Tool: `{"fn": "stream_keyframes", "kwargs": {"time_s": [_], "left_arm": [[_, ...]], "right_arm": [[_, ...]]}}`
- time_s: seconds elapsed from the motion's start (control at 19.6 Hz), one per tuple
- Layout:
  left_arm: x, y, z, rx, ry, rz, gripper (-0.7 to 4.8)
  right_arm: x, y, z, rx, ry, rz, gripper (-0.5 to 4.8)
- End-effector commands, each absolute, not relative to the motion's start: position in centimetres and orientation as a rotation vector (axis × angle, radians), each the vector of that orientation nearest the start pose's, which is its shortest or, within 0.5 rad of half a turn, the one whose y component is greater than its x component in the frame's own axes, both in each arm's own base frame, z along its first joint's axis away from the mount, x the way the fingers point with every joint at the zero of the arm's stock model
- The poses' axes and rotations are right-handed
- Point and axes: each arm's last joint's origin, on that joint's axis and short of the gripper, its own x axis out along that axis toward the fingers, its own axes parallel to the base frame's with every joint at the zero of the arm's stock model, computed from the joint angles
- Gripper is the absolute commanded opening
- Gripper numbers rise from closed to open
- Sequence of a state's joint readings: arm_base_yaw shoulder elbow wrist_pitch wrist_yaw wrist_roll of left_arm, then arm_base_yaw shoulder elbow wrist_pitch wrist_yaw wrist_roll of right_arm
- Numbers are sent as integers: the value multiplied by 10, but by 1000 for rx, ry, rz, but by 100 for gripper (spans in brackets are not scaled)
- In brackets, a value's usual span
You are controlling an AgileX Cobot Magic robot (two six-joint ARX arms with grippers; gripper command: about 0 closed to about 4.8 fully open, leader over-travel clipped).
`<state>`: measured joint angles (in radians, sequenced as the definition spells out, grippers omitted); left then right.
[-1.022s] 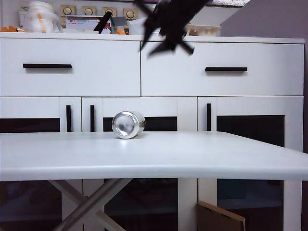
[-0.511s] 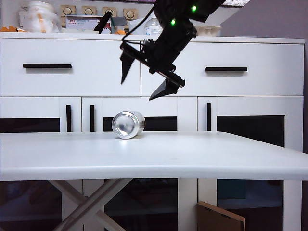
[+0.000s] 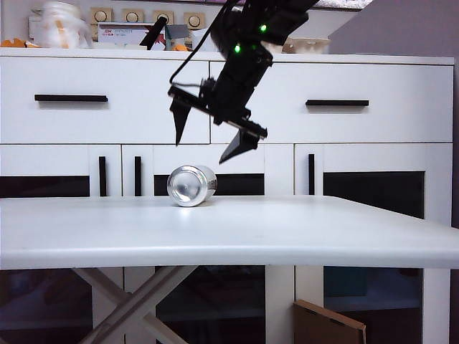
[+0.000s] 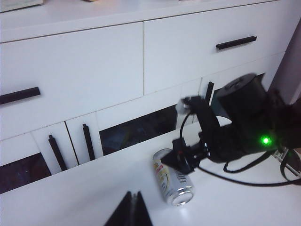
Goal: Pick up a can of beer from the white table, open the left drawer, place the beer inside the drawer, and finally close the drawer.
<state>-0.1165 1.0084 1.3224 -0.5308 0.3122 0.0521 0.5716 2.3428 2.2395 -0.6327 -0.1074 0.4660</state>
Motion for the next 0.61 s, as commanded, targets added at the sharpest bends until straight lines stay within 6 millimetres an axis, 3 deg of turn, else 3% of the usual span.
{"fn": "stream_keyframes", "kwargs": {"time_s": [0.05, 0.61], "left_arm": [[184, -31, 443, 33, 182, -436, -6], [183, -31, 442, 33, 183, -436, -6]], "right_arm": [[442, 289, 264, 257, 843, 470, 479], [444, 308, 223, 198, 911, 465, 479]]}}
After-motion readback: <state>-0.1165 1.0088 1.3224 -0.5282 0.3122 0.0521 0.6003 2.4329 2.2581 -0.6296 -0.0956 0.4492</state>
